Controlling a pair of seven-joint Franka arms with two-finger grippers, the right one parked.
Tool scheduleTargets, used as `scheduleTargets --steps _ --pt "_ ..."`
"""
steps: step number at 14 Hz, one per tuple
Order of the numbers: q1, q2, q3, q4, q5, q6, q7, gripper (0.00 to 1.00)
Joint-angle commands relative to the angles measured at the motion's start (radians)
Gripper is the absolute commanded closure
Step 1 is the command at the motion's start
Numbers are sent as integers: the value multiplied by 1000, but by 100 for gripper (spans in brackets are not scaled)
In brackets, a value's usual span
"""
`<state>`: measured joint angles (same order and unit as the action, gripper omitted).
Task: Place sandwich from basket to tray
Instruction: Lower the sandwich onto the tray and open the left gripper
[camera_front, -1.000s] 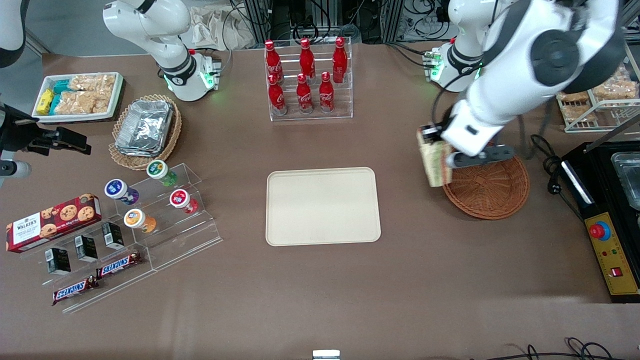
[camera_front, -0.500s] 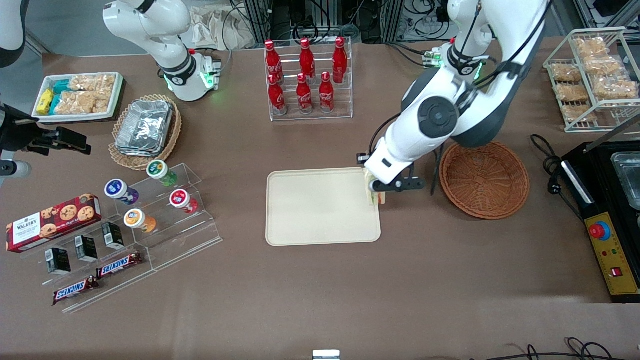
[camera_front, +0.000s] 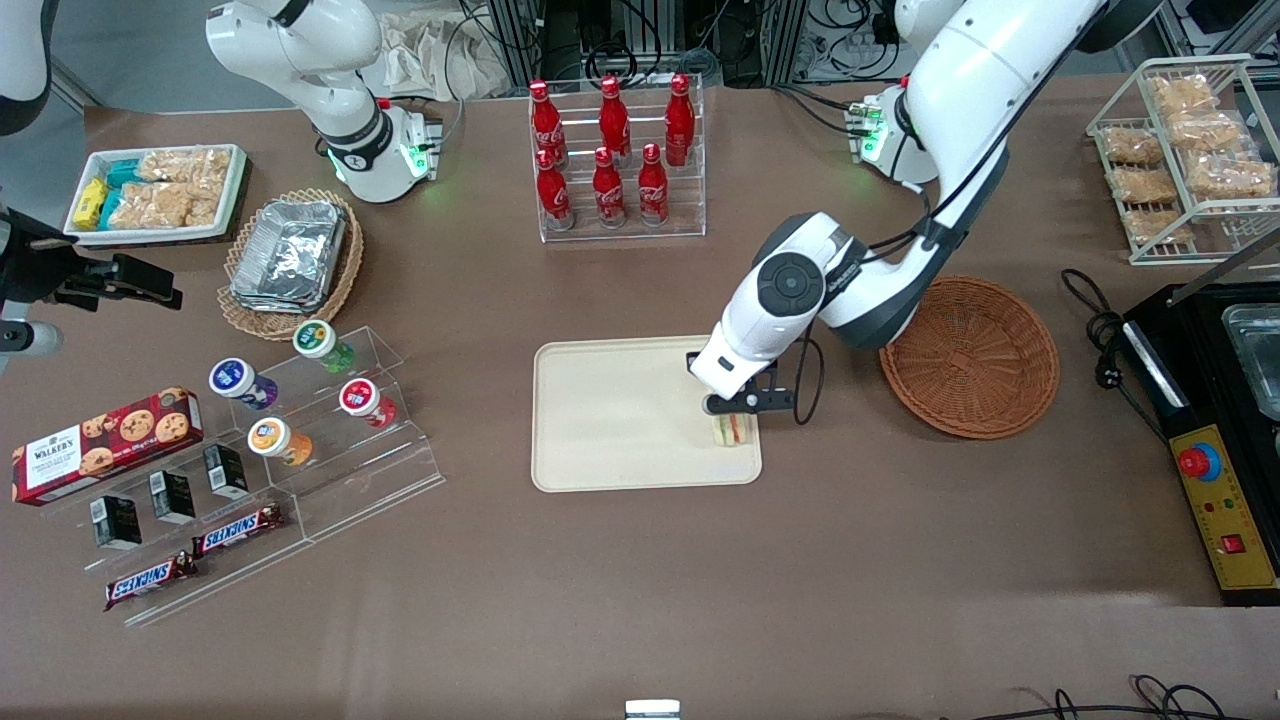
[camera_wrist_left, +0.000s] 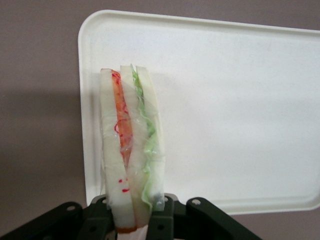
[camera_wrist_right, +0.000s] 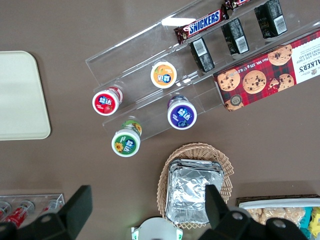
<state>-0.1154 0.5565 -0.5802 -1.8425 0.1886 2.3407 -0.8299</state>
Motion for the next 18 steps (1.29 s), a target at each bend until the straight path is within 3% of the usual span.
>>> scheduleTargets --steps 1,3,4,5,6,12,18 --pt "-7 46 2 16 64 31 -35 100" --pt "-7 65 3 16 84 37 -37 100" --pt "-7 65 3 16 89 39 -37 94" --pt "-7 65 5 17 107 39 -37 59" --pt "-7 65 5 17 114 39 -43 1" --pt "3 7 5 78 115 -18 -183 0" --pt "55 -111 3 285 101 -415 -161 0"
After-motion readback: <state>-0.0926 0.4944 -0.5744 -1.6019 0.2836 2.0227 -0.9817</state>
